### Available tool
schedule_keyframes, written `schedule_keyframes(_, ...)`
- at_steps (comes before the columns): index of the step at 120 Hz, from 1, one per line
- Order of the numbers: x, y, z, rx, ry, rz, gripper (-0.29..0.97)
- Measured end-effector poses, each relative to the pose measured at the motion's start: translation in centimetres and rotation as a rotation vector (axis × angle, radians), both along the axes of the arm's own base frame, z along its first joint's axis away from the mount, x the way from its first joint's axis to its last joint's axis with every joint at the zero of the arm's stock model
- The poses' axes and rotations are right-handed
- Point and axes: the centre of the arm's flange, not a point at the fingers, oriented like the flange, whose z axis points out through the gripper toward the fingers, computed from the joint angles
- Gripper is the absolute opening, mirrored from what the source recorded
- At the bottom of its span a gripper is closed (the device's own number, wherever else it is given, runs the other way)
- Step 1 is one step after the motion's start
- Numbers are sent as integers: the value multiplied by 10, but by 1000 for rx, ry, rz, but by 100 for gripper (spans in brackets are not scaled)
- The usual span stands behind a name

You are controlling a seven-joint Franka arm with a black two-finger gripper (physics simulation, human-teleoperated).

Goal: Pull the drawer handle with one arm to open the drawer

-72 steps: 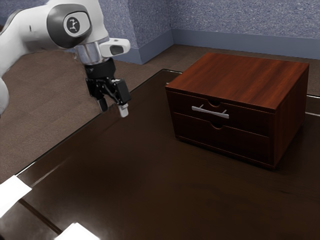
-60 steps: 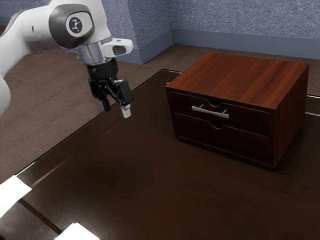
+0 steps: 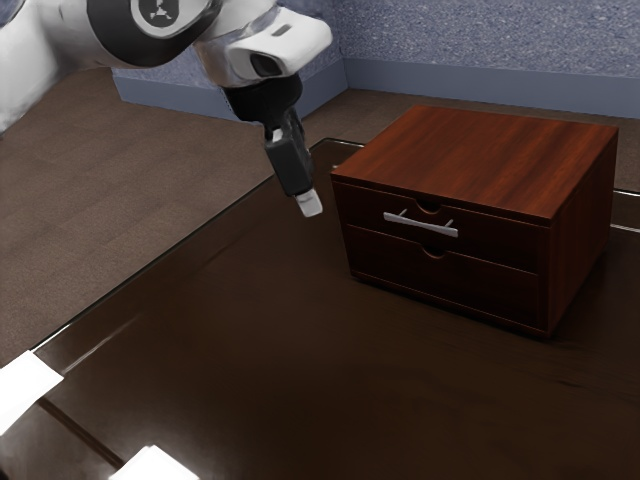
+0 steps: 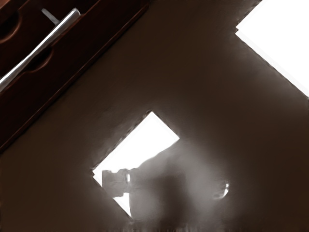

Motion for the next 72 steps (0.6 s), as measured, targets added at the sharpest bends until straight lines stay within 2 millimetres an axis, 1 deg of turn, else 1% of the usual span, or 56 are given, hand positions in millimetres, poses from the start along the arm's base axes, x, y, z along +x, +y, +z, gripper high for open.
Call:
schedule_keyframes(5,3,-16,-17,26,14,-73,68)
schedule_keyframes(11,5,-33,-29,55,15,-154,68)
schedule_keyframes(20,4,-47,-49,89,21,-251,68)
schedule_keyframes(31,-3,-48,-65,115,16,-334,68)
schedule_keyframes(52,-15,-45,-79,143,-28,-452,68)
schedule_keyframes(64,-14,-45,-87,152,-56,-516,68)
schedule_keyframes(72,-9,-47,-95,157,-80,-560,68)
